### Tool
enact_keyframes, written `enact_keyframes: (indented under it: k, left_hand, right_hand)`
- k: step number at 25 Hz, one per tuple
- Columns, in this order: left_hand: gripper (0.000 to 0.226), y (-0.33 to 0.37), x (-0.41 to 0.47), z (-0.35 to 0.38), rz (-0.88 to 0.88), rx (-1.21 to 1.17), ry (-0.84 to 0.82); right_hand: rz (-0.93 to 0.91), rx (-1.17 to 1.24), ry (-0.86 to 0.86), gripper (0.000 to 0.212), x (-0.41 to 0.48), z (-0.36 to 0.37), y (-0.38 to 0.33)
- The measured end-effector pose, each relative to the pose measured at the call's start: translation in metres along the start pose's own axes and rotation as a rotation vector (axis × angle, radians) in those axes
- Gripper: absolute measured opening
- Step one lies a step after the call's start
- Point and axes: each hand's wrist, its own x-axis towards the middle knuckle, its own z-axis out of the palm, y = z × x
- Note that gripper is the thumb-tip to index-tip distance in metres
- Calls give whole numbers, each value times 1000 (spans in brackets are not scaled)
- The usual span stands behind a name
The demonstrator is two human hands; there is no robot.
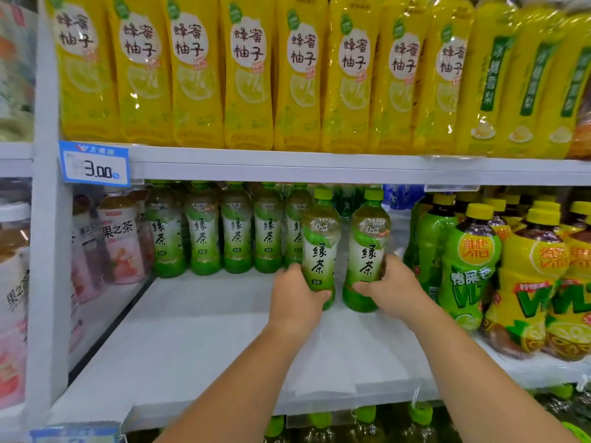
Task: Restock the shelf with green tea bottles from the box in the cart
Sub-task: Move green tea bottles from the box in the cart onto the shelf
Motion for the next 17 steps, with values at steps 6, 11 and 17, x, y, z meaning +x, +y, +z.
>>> enact_keyframes:
  k: [6,11,17]
  left_hand:
    - [48,4,35,33,-43,48,26]
    - [35,9,67,52,-55,165,-19]
    - [37,15,89,71,10,407,6]
  right_hand:
    - [49,-8,75,52,42,19,8]
    - [11,-18,97,44,71,20,16]
    - [-61,-45,58,37,90,18,25]
